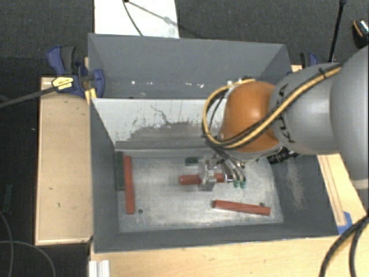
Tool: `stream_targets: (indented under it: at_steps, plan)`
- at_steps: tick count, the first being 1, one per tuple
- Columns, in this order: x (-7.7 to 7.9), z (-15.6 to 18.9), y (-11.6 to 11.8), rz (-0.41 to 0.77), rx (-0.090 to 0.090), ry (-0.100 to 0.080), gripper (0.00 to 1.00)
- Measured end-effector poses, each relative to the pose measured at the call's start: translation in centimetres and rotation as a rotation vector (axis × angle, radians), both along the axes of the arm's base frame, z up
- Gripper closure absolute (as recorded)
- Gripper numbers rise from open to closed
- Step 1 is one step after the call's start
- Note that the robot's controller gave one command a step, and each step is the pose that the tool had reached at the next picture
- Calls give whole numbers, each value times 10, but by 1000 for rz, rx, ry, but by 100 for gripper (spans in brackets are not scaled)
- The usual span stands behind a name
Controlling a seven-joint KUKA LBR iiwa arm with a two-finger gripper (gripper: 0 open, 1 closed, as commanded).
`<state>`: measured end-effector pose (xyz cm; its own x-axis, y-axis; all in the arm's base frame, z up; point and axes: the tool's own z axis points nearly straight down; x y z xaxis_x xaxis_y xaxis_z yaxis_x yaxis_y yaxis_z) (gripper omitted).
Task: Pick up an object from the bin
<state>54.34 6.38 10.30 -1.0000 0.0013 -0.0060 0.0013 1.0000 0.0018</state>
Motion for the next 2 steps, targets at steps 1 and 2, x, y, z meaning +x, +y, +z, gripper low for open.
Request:
stream_targets:
  at_steps: [1, 2]
  plan:
    - [1, 18, 0, -1, 0, -1, 100]
    - [3, 70, 0, -2, 0, -2, 100]
